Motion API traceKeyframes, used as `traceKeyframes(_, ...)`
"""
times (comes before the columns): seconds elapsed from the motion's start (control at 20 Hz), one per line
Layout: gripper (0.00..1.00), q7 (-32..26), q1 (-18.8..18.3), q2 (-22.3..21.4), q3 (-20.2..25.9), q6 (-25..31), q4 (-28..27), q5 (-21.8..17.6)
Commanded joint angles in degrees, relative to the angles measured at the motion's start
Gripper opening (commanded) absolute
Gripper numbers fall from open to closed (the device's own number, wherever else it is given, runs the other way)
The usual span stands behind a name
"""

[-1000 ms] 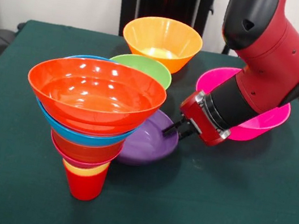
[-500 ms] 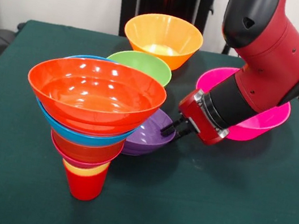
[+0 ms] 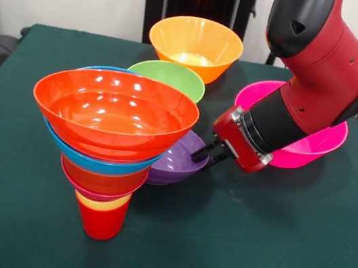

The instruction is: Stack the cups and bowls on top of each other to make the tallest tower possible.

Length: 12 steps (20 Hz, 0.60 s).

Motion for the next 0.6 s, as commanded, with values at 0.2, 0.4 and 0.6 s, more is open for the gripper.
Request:
traceKeyframes(0.2, 0.00, 1.02, -0.24, 0.00, 5.41, -0.13, -2.23, -3.93)
traceKeyframes(0.4, 0.00, 0.60, -0.23, -0.46, 5.77, 1.14, -2.37, -3.92)
traceKeyframes(0.6, 0.00, 0.48, -0.12, -0.79, 5.79, 1.85, -2.17, -3.87)
